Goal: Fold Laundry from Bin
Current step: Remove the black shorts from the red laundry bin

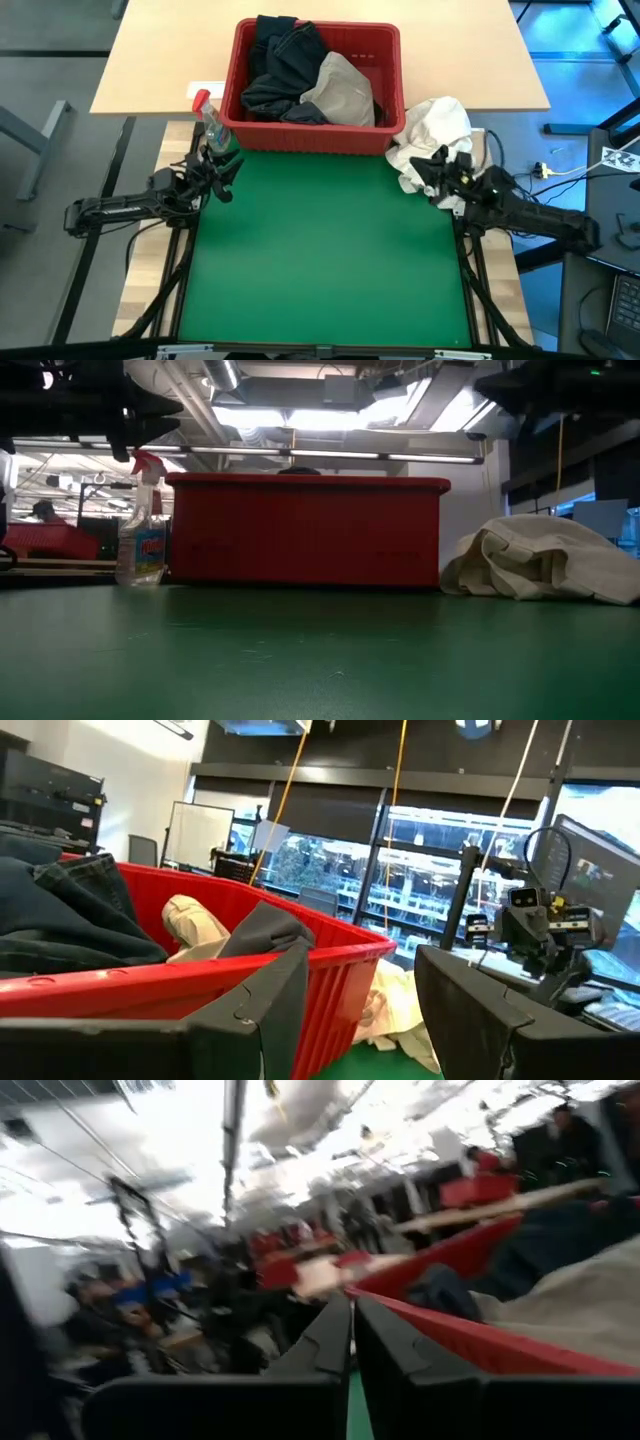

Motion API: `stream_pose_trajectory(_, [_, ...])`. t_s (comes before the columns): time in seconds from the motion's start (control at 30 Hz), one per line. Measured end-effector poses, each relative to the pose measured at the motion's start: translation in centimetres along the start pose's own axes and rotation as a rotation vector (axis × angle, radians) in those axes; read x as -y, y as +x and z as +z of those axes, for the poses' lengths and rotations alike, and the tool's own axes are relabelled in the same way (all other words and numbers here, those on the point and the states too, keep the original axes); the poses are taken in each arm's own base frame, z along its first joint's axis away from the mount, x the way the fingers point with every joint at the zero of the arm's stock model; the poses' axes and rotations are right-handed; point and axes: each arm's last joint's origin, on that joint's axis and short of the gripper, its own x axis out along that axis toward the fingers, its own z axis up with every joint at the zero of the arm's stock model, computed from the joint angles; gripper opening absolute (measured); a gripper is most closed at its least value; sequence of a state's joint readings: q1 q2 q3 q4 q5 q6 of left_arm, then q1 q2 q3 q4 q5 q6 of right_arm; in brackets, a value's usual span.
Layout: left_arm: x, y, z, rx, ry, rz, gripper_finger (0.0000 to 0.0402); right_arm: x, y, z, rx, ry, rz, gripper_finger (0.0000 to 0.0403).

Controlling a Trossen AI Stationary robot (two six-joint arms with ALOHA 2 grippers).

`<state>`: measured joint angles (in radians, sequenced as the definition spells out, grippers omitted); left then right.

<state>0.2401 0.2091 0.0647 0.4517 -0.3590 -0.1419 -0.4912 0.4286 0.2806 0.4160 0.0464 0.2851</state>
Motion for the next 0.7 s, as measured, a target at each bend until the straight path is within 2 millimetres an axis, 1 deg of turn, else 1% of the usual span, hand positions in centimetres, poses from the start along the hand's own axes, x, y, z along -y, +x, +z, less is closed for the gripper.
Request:
stream_pose_trajectory(0.2, [0.1, 0.1, 0.3, 0.033, 0.006, 0.004, 0.0179, -0.3, 5.2, 1.2, -0.123, -0.161, -0.133, 0.0021])
stream_pose_trajectory(0.33, [0.0, 0.1, 0.3, 0.035, 0.009, 0.023, 0.0179, -0.6, 9.5, 1.9, -0.249, -0.243, -0.166, 0.0030])
stream_pose_trajectory(0.43, [0.0, 0.1, 0.4, 0.048, 0.004, 0.021, 0.0179, -1.0, 12.9, 2.3, -0.338, -0.287, -0.156, 0.0061])
stream_pose_trajectory(0.53, [0.0, 0.1, 0.4, 0.046, 0.004, 0.021, 0.0179, -1.3, 16.2, 2.7, -0.410, -0.354, -0.148, 0.0107])
stream_pose_trajectory(0.7, [0.0, 0.1, 0.4, 0.046, 0.004, 0.023, 0.0179, -1.5, 21.4, 2.4, -0.498, -0.409, -0.134, 0.0177])
